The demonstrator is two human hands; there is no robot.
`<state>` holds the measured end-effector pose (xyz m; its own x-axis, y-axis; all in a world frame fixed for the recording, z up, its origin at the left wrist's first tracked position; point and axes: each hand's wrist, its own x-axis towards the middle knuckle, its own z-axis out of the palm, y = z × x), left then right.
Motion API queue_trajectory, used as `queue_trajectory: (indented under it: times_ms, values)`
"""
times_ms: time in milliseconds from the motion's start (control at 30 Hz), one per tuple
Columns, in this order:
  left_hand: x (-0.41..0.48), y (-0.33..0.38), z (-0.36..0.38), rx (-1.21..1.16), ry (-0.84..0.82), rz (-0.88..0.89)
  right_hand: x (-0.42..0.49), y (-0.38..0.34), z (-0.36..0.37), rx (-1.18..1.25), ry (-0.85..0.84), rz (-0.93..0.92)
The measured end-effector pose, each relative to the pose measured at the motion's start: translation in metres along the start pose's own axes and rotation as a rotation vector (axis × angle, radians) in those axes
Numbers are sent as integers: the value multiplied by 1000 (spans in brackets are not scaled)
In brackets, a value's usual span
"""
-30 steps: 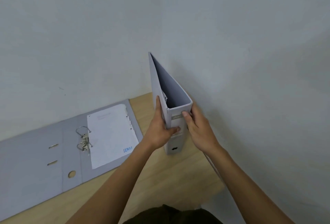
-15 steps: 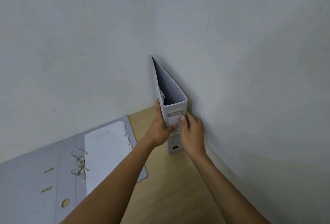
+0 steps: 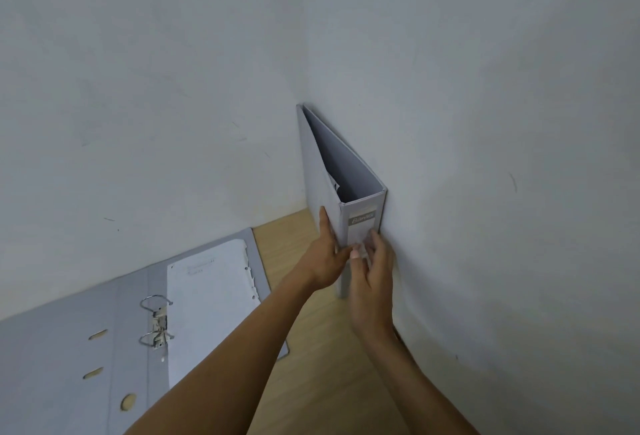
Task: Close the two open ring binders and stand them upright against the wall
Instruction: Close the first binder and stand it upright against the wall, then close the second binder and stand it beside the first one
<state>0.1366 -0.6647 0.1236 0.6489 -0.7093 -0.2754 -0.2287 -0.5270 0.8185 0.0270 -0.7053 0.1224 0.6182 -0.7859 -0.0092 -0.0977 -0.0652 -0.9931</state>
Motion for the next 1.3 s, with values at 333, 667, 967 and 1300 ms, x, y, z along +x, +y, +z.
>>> queue_trajectory:
  times_ms: [333,667,967,1300]
  values:
    - [-7,-19,-6,-20,83,-87,5,-3,-11,11,-35,24]
    - [-30,-19,-12,-207,150,-139,9,-9,-12,-1,-67,88]
    - [-90,-44,-44,-371,150,-166,-27,-7,14,-93,-155,125]
    - [-242,-210,-129,-472,323,-441,-134,22,148,-341,-625,308]
